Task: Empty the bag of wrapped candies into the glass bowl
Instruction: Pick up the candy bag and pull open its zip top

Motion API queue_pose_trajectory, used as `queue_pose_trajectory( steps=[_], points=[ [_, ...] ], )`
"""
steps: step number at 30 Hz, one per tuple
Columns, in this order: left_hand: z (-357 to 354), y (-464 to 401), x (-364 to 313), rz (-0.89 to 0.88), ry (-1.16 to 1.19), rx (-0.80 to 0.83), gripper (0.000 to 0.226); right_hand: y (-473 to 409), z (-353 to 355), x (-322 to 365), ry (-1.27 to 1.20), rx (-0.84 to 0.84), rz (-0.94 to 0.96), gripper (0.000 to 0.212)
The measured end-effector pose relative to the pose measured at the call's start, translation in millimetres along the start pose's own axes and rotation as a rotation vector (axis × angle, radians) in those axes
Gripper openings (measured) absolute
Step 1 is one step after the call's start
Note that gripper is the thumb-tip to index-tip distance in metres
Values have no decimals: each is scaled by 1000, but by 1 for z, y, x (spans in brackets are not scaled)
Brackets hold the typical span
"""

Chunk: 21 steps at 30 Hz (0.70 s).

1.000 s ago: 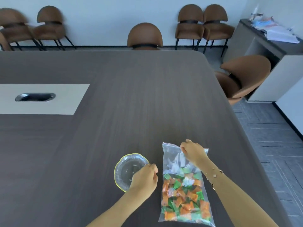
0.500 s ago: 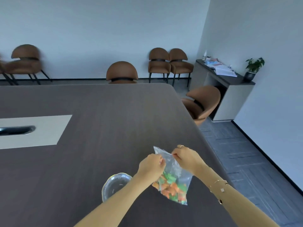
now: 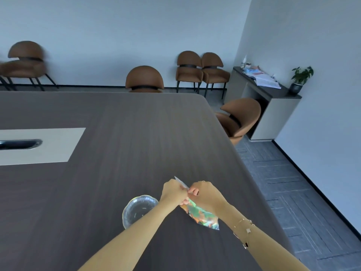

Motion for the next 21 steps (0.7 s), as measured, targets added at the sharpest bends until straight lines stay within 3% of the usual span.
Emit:
queue_pose_trajectory(
  steps=[6, 12, 17, 21],
  points=[
    [2, 0, -1, -193, -75, -5, 30, -6, -4, -14, -209, -13, -123, 31],
    [0, -3, 0, -334, -99, -47, 38, -3, -9, -30, -466, 16, -266, 19],
    [-7, -4, 5, -341, -124, 8, 31, -5, -7, -23, -304, -48, -202, 20],
    [-5, 0, 7, -358, -184, -59, 33, -7, 8, -24, -153, -177, -195, 17]
  ],
)
Point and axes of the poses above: each hand's wrist, its own y-axis away from the middle knuckle, its own z-axis out of the back of the hand, x = y × z, the point moved 8 cm from there along -y, towards the middle knuckle, and after that the axes turned 5 degrees about -y, right-handed, at the moved point
